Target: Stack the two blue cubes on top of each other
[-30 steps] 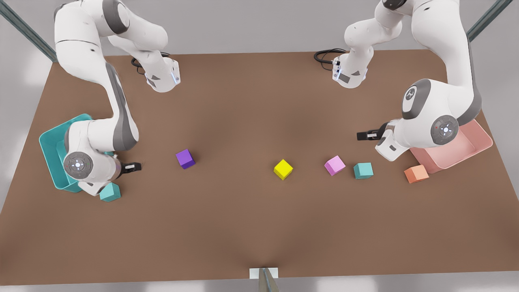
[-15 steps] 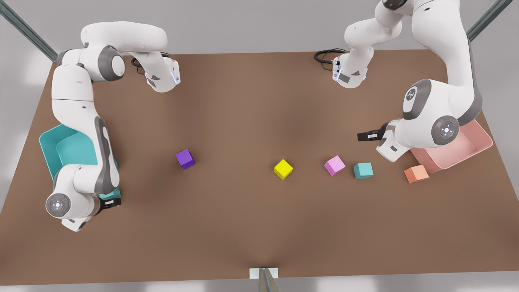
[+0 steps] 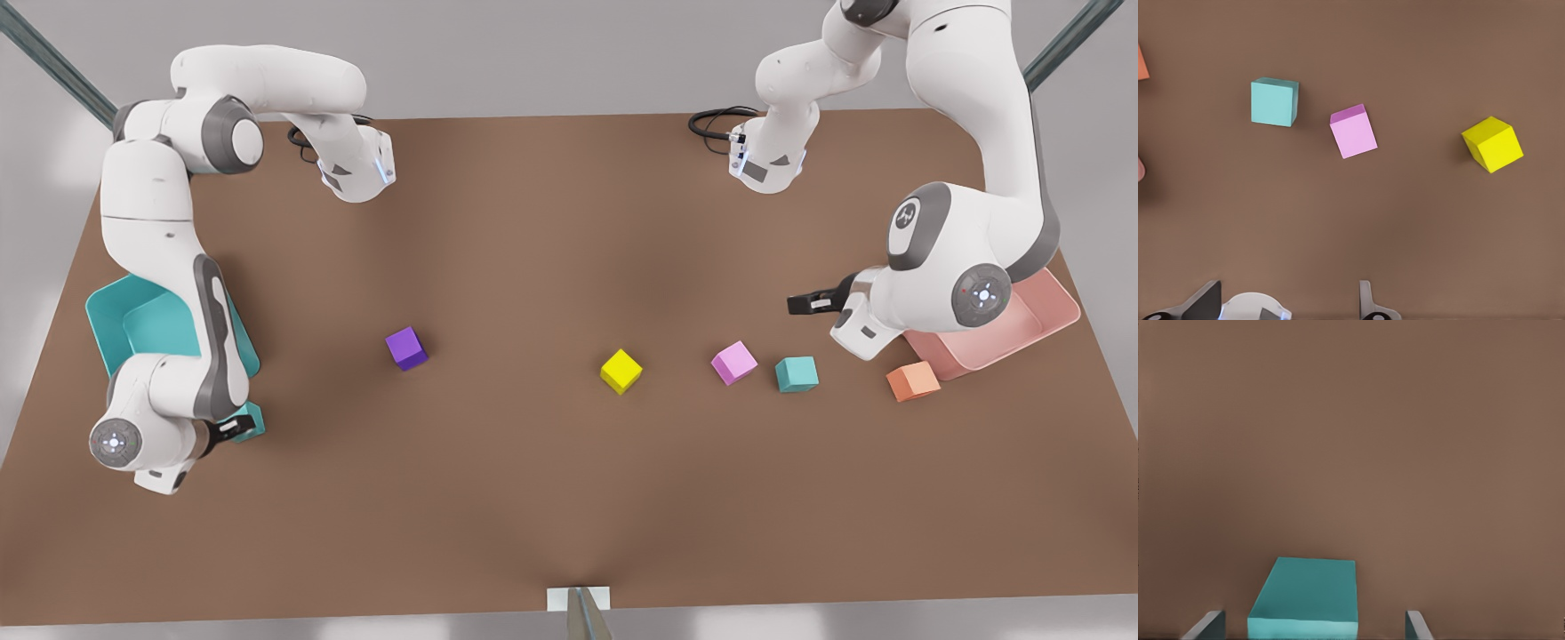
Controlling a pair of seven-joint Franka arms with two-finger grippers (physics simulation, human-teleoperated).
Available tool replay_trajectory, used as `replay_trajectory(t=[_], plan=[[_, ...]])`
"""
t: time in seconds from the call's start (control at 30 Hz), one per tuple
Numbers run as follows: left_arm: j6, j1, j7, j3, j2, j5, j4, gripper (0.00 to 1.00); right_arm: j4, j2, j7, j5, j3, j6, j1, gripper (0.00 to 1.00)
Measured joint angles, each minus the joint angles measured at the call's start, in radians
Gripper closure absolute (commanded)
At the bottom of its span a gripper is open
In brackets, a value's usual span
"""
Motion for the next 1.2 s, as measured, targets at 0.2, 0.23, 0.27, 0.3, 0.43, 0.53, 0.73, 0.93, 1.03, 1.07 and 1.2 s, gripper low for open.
replay_trajectory(t=[0.2,0.23,0.27,0.3,0.43,0.53,0.73,0.93,1.03,1.07,1.2], plan=[[0.000,0.000,-0.003,0.000,0.000,0.001,0.000,0.00,-0.056,-0.032,-0.027,0.006,-0.001,-0.006,-0.004,0.00],[0.000,0.000,-0.003,0.000,0.000,0.001,0.000,0.00,-0.068,-0.035,-0.029,0.007,-0.001,-0.005,-0.007,0.00],[0.000,0.000,-0.003,0.000,0.000,0.001,-0.001,0.00,-0.076,-0.036,-0.031,0.007,-0.001,-0.003,-0.009,0.00],[0.000,0.000,-0.004,0.000,0.000,0.001,-0.001,0.00,-0.083,-0.037,-0.033,0.008,-0.001,0.000,-0.012,0.00],[0.000,0.000,-0.005,0.000,0.002,0.001,-0.002,0.00,-0.100,-0.032,-0.038,0.009,-0.002,0.017,-0.018,0.00],[0.000,0.000,-0.006,0.000,0.003,0.001,-0.003,0.00,-0.102,-0.011,-0.038,0.008,-0.002,0.041,-0.019,0.00],[0.000,0.000,-0.007,0.000,0.003,0.001,-0.003,0.00,-0.102,0.019,-0.031,0.002,-0.007,0.088,-0.017,0.01],[0.000,0.000,-0.008,0.000,0.008,0.001,-0.003,0.00,-0.102,0.022,-0.025,0.004,-0.009,0.105,-0.010,0.37],[0.000,0.000,-0.008,0.000,0.010,0.001,-0.003,0.00,-0.100,0.018,-0.016,0.006,-0.005,0.102,0.008,0.36],[0.000,0.000,-0.008,0.000,0.010,0.001,-0.003,0.00,-0.095,0.013,-0.013,0.007,0.000,0.097,0.012,0.36],[0.000,0.000,-0.009,0.000,0.011,0.001,-0.003,0.00,-0.069,-0.044,-0.001,0.011,0.095,0.072,0.074,0.36]])
